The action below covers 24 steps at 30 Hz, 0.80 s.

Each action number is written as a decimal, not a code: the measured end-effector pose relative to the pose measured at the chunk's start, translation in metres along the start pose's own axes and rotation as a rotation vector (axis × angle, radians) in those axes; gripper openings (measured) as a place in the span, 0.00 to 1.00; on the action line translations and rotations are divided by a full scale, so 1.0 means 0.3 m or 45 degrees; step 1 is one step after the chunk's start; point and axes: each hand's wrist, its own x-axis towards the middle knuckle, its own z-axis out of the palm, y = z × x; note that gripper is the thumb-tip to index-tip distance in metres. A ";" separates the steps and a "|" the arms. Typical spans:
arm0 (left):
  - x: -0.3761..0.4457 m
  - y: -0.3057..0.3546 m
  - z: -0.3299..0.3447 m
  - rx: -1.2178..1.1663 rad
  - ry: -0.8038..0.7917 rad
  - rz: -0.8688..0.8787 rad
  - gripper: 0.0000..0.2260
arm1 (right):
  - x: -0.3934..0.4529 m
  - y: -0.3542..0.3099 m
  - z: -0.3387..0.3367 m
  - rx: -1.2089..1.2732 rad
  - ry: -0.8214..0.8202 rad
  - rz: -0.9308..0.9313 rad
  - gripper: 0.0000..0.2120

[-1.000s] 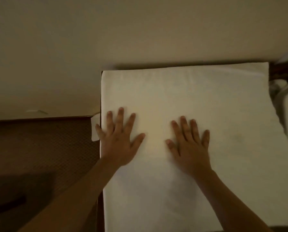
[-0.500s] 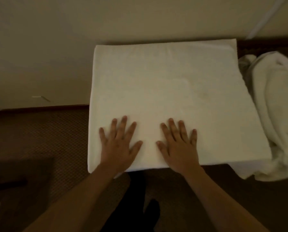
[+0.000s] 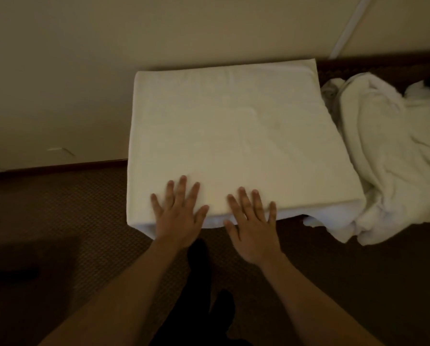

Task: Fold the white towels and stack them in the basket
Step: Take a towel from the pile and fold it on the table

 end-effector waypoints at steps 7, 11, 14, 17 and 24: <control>-0.075 -0.303 -0.044 -0.108 -0.021 -0.169 0.31 | -0.072 0.357 -0.086 0.044 0.022 0.662 0.32; -0.074 -0.315 -0.059 -0.217 -0.083 -0.194 0.32 | -0.062 0.291 -0.121 0.106 -0.044 0.850 0.34; -0.067 -0.325 -0.087 -0.405 0.005 -0.259 0.30 | -0.031 0.104 -0.132 0.153 -0.046 0.758 0.32; -0.032 -0.363 -0.120 -0.627 0.190 -0.346 0.19 | 0.009 -0.109 -0.129 0.167 -0.097 0.456 0.29; 0.245 -0.489 -0.303 -0.934 0.188 -0.534 0.18 | 0.265 -0.503 -0.213 0.383 -0.057 0.169 0.18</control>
